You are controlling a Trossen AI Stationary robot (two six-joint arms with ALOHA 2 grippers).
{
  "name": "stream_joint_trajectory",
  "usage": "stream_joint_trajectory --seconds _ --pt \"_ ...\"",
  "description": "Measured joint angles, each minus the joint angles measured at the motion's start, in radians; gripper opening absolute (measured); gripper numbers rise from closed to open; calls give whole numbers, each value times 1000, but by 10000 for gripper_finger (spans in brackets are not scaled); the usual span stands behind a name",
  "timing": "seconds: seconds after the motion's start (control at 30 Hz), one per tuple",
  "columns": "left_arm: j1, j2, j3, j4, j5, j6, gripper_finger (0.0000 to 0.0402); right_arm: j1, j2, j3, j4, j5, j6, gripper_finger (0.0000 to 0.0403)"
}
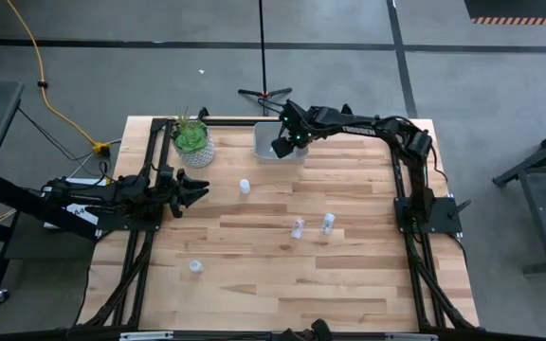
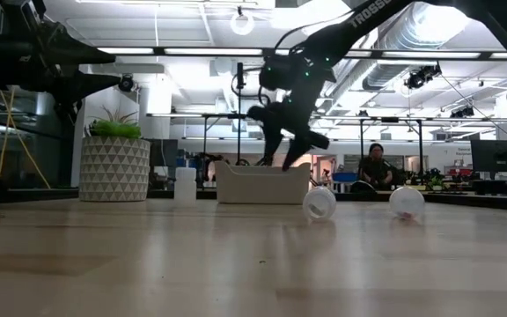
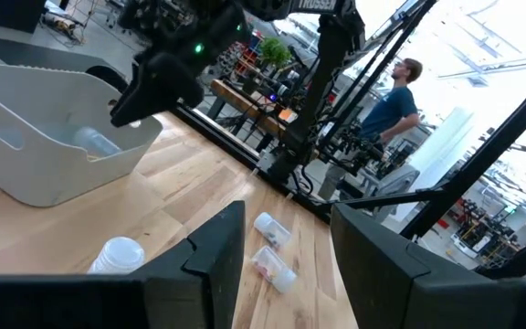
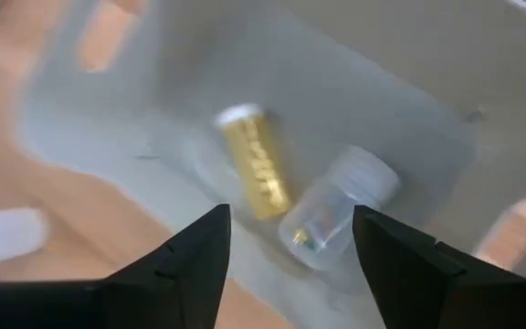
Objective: Pick and place pill bottles into a basket
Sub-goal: Put the transparent pill bottle into the gray bin
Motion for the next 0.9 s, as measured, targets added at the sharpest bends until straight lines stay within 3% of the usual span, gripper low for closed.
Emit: stream_joint_trajectory --seconds 0.17,0.3,0.37,0.5,0.63,0.73,0.9 --pt "0 0 0 0 0 0 198 46 0 120 2 -115 -180 218" --pt "0 0 0 0 0 0 198 157 -1 241 -91 -249 -461 211" --pt "0 0 0 0 0 0 198 225 -2 280 -178 -257 -609 208" --pt "0 0 0 0 0 0 198 359 -2 299 -390 -224 -923 207" --pt "0 0 0 0 0 0 198 473 -2 249 -508 -85 -1076 211" --pt "0 0 0 0 0 1 198 531 -2 191 -530 0 -1159 215" --pt "0 0 0 0 0 19 198 600 -1 72 -428 36 -1245 227"
